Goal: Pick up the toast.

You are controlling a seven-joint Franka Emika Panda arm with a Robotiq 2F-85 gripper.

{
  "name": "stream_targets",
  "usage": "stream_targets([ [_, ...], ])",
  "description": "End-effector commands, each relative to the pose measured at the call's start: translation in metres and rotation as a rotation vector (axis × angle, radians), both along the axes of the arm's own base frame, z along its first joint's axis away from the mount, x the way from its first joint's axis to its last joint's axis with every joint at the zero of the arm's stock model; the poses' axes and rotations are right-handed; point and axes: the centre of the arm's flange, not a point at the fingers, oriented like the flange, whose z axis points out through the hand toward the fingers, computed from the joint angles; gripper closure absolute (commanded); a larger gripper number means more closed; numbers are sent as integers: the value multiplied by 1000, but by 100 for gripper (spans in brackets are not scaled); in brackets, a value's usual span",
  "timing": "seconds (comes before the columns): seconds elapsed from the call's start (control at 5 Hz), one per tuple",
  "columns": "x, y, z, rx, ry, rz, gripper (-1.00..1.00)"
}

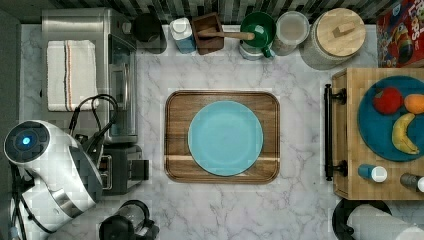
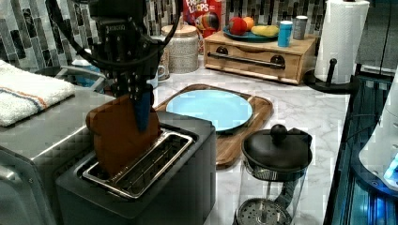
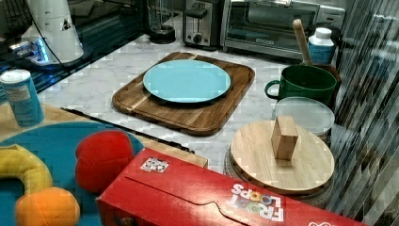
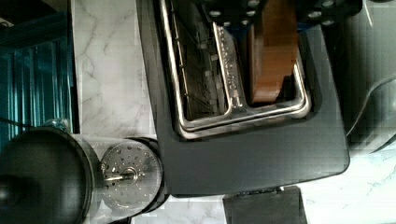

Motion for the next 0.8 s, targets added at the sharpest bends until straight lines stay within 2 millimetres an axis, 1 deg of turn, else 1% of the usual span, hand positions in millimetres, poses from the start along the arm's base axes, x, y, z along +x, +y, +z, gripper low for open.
stream_targets([
  [0.2,-48,61,161,222,-179,177,100],
  [0.4,-47,45,171,243,-193,202,100],
  [0.6,-40,16,160,212,-203,219,100],
  [0.8,-25,-42,145,154,-207,203,100],
])
